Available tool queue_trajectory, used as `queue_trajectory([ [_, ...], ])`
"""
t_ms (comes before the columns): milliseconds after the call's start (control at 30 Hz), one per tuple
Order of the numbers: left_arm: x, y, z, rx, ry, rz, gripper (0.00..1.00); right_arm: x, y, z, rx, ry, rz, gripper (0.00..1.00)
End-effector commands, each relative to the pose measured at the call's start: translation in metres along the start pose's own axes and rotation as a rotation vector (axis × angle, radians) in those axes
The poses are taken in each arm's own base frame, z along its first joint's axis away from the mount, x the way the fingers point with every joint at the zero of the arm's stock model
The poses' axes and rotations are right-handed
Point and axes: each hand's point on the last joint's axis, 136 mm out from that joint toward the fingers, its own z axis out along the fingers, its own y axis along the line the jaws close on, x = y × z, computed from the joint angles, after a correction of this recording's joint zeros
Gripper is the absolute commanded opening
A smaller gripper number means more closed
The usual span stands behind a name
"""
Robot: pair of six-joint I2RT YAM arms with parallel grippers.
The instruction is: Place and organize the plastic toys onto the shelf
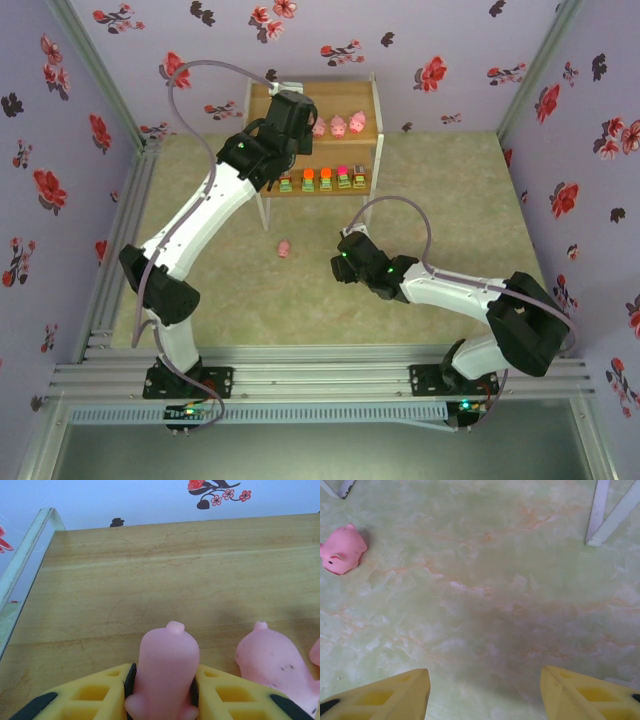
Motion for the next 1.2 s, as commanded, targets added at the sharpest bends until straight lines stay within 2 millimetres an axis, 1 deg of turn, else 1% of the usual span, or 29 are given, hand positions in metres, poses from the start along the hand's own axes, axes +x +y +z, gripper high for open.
queue_trajectory([
  [0,-0.012,-0.001,0.0,0.018,-0.028,-0.032,0.35,-0.012,0.007,-0.002,-0.014,-0.028,-0.012,0.46],
  [367,-0.008,-0.006,0.007,0.034,-0.01,-0.037,0.37,-0.011,0.006,-0.001,-0.008,-0.023,-0.013,0.46],
  [800,-0.007,-0.004,0.004,0.032,-0.004,-0.032,0.44,-0.011,0.007,0.0,-0.007,-0.021,-0.014,0.45],
  [967,-0.01,-0.002,-0.001,0.037,-0.013,-0.035,0.46,-0.011,0.007,0.0,-0.006,-0.021,-0.015,0.45],
  [1067,-0.016,0.0,-0.009,0.042,-0.028,-0.043,0.46,-0.011,0.007,0.0,-0.007,-0.021,-0.015,0.45],
  [1167,-0.02,-0.002,-0.017,0.057,-0.039,-0.042,0.46,-0.011,0.007,0.0,-0.009,-0.02,-0.014,0.45],
])
